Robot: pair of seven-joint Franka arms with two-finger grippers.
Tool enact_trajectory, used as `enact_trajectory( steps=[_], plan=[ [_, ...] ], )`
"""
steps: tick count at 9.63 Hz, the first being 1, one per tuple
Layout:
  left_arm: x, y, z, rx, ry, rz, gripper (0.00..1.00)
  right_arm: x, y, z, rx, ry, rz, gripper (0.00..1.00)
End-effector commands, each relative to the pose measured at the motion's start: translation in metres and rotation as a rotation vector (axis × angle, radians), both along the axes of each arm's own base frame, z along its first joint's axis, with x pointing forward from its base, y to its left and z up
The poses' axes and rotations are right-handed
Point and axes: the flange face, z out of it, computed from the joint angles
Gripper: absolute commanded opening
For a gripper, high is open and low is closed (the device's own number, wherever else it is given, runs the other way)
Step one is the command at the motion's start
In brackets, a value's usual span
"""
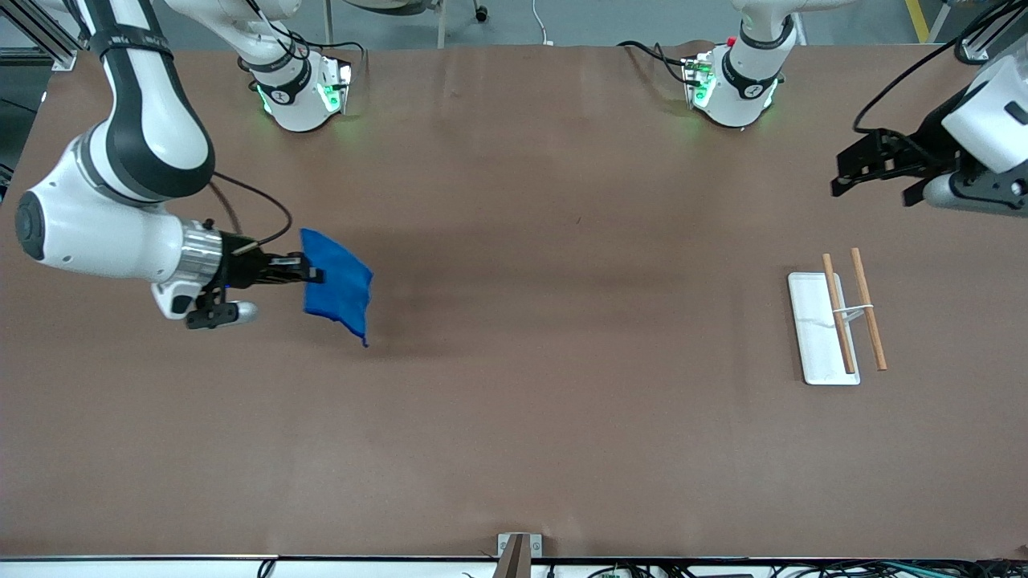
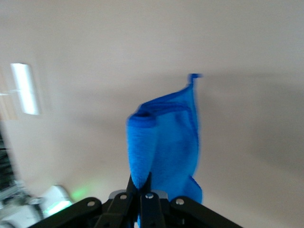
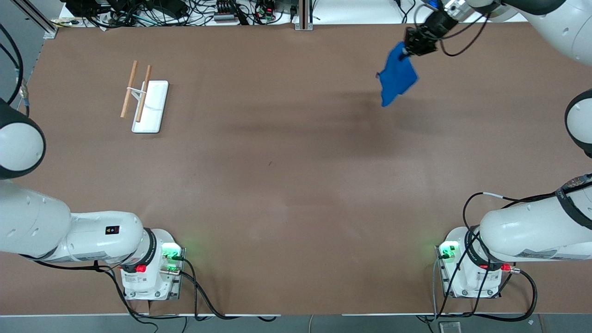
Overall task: Right arm passes towel to left arm to hang
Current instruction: 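Lift the towel with the right gripper while the left gripper reaches over, then grasp the hanging towel with the left gripper beside the right gripper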
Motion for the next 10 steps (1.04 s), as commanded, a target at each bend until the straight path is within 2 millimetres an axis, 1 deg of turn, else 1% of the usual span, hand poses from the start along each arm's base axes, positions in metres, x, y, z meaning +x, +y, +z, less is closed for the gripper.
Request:
enact_trajectory(
  steps=[1,2,3,4,5,7,8,9,10],
  plan=[
    [0.031,0.009,-0.055,-0.19,0.109,0.037,1.0,0.001,0.054,0.014,0.194,-0.013,-0.076,0.0],
    [0.039,0.005,-0.071,-0.319,0.156,0.055,1.0,-0.002,0.092,0.016,0.293,-0.013,-0.135,0.0],
    [0.043,0.003,-0.094,-0.456,0.227,0.09,1.0,-0.007,0.127,0.014,0.392,0.009,-0.199,0.0],
    [0.045,-0.003,-0.116,-0.595,0.295,0.123,1.0,-0.014,0.158,0.021,0.479,0.037,-0.227,0.0],
    [0.047,-0.011,-0.126,-0.703,0.338,0.144,1.0,-0.022,0.18,0.028,0.542,0.07,-0.235,0.0],
    [0.051,-0.029,-0.139,-0.807,0.368,0.12,1.0,-0.038,0.209,0.037,0.636,0.144,-0.252,0.0],
    [0.054,-0.036,-0.158,-0.881,0.345,0.044,1.0,-0.045,0.219,0.039,0.68,0.181,-0.266,0.0],
    [0.051,-0.046,-0.189,-1.019,0.327,-0.014,1.0,-0.051,0.229,0.041,0.712,0.201,-0.272,0.0],
    [0.049,-0.057,-0.231,-1.175,0.32,-0.029,1.0,-0.059,0.244,0.044,0.736,0.193,-0.29,0.0]
  ],
)
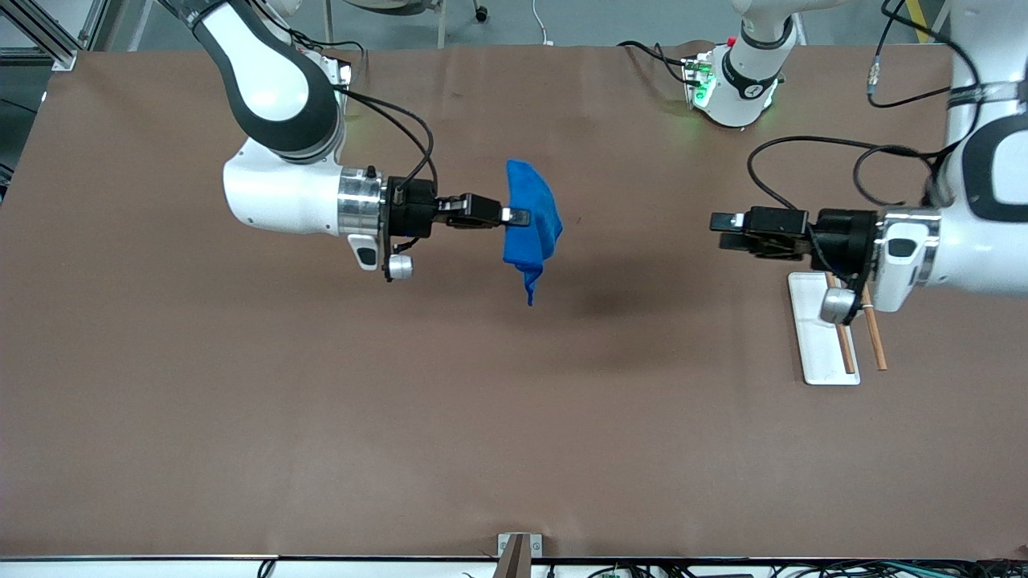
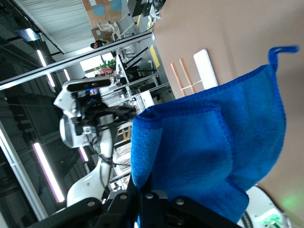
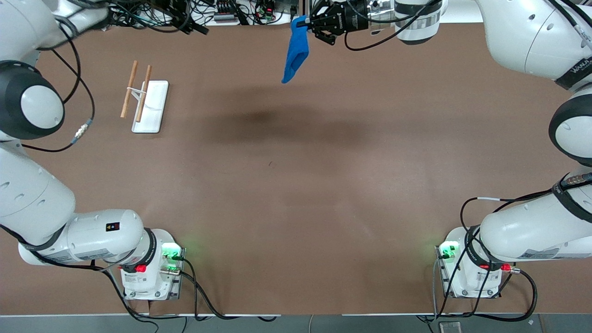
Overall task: Right arm passes towel to left arm to hang
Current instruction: 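Grasp the hanging towel with the left gripper beside the right gripper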
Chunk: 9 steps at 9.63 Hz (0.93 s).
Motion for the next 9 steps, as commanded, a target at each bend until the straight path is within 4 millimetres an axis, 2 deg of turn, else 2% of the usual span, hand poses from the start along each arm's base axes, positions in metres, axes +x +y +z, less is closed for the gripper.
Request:
enact_trajectory(
  steps=[1,2,3,4,6,9],
  plan=[
    [-0.003,-0.034,-0.103,-0.273,-0.009,-0.005,1.0,-0.014,0.03,0.009,0.07,0.017,-0.033,0.0],
    [-0.003,-0.058,-0.13,-0.38,-0.003,-0.002,1.0,-0.02,0.038,0.009,0.091,0.017,-0.043,0.0],
    [-0.009,-0.082,-0.15,-0.455,0.029,-0.011,1.0,-0.024,0.042,0.009,0.117,0.012,-0.05,0.0],
    [-0.015,-0.097,-0.164,-0.498,0.074,-0.015,1.0,-0.025,0.045,0.009,0.134,0.005,-0.055,0.0],
    [-0.026,-0.113,-0.198,-0.575,0.123,-0.032,1.0,-0.025,0.049,0.005,0.14,0.015,-0.061,0.0],
    [-0.034,-0.125,-0.213,-0.664,0.163,-0.03,1.0,-0.023,0.053,0.009,0.143,0.011,-0.072,0.0]
  ],
)
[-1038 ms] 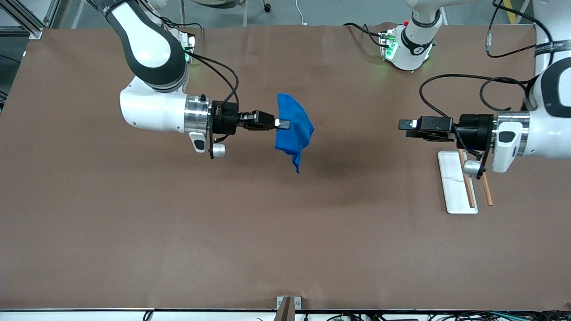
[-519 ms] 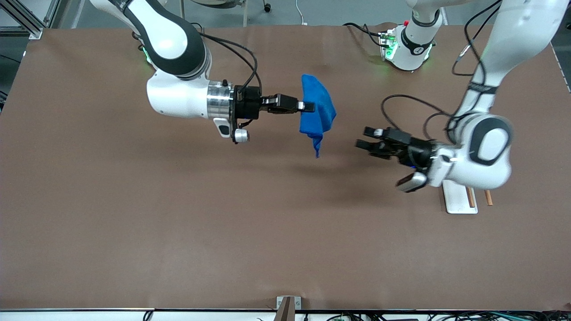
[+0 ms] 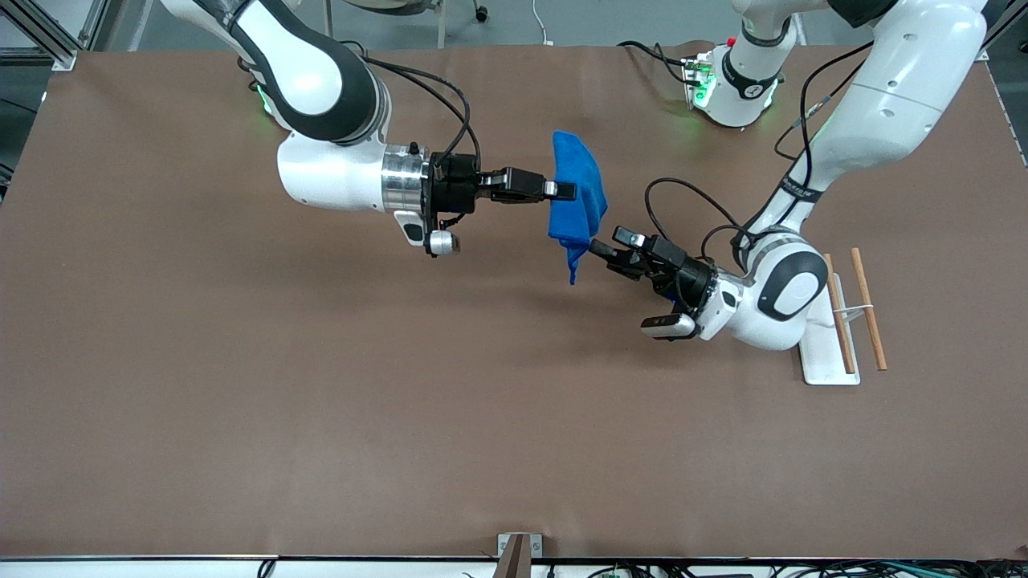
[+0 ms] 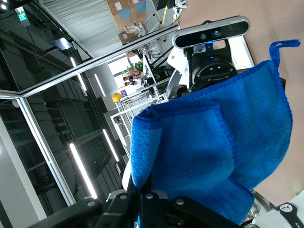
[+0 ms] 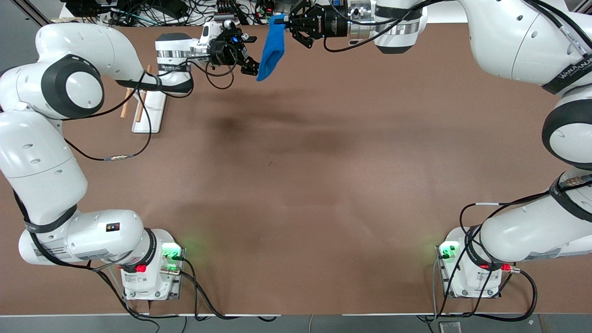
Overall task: Right arm passes towel to left arm to hang
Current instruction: 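Grasp the hanging towel with the left gripper beside the right gripper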
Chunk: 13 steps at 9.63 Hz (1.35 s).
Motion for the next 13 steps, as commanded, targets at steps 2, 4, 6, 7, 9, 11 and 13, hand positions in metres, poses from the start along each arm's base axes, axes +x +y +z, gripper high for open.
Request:
enact_trajectory(
  steps=[2,4,6,7,9,11,13],
  plan=[
    [-0.012,-0.018,-0.023,-0.058,0.039,0.015,1.0,0.002,0.007,0.005,0.029,-0.009,-0.016,0.0],
    [-0.021,-0.032,-0.023,-0.078,0.062,0.004,0.99,0.001,0.007,0.005,0.028,-0.009,-0.016,0.0],
    [-0.023,-0.032,-0.028,-0.078,0.074,0.003,0.78,0.001,0.007,0.005,0.028,-0.009,-0.016,0.0],
    [-0.021,-0.03,-0.027,-0.078,0.074,0.006,0.59,0.001,0.007,0.005,0.028,-0.009,-0.016,0.0],
    [-0.016,-0.023,-0.025,-0.076,0.072,0.016,0.25,0.0,0.008,0.005,0.029,-0.009,-0.015,0.0],
    [-0.013,-0.016,-0.021,-0.086,0.073,0.012,0.01,0.001,0.008,0.005,0.025,-0.009,-0.02,0.0],
    [-0.004,0.005,-0.021,-0.072,0.058,0.029,0.0,-0.002,0.011,0.005,0.021,-0.009,-0.023,0.0]
  ],
)
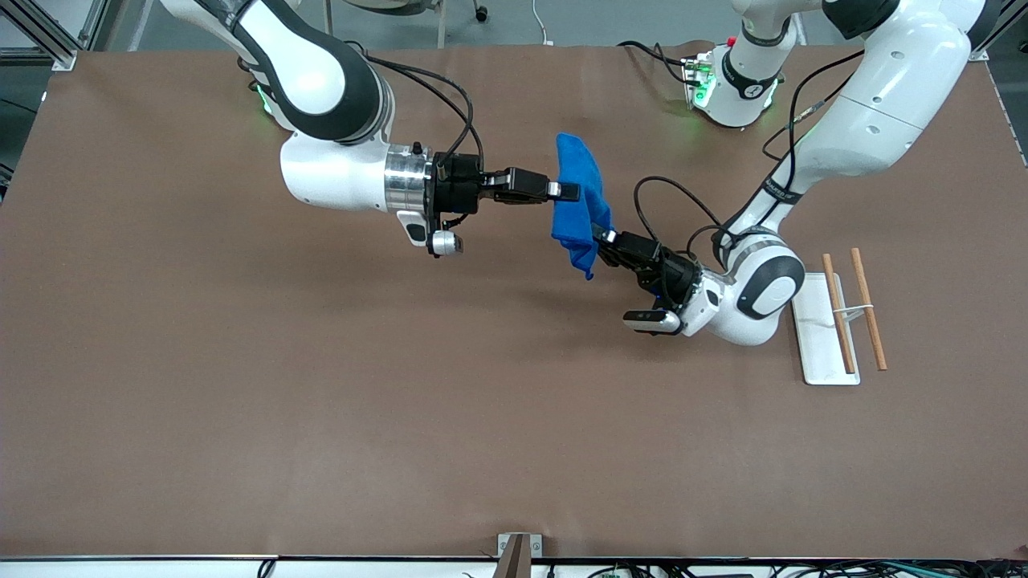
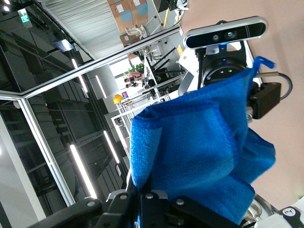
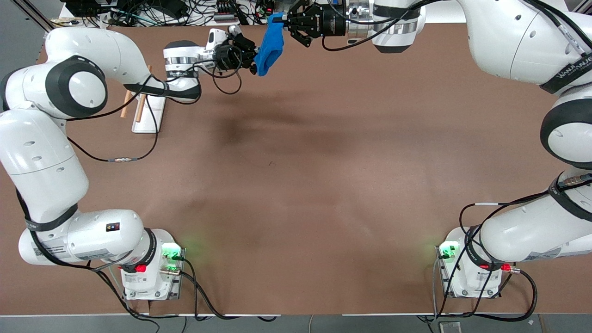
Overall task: Right arm passes towel to left arm to hang
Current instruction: 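Open the right gripper and withdraw it while the left gripper carries the towel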
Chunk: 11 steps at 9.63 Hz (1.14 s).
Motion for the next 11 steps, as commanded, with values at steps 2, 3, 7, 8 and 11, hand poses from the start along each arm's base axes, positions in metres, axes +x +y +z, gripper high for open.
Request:
enact_trajectory(
  steps=[2,3,7,8,11],
  plan=[
    [0.013,0.036,-0.008,0.061,0.007,-0.013,0.0,-0.001,0.005,0.004,0.022,-0.003,-0.017,0.0],
    [0.025,0.055,-0.001,0.094,0.025,-0.022,0.0,0.0,0.004,0.003,0.02,-0.005,-0.019,0.32],
    [0.068,0.136,0.045,0.299,0.078,-0.105,0.0,0.032,-0.048,-0.01,-0.092,-0.069,-0.057,1.0],
    [0.072,0.142,0.054,0.333,0.101,-0.116,0.0,0.041,-0.067,-0.019,-0.173,-0.122,-0.037,1.0],
    [0.074,0.176,0.064,0.492,0.177,-0.111,0.0,0.073,-0.146,-0.056,-0.44,-0.244,0.059,1.0]
  ],
)
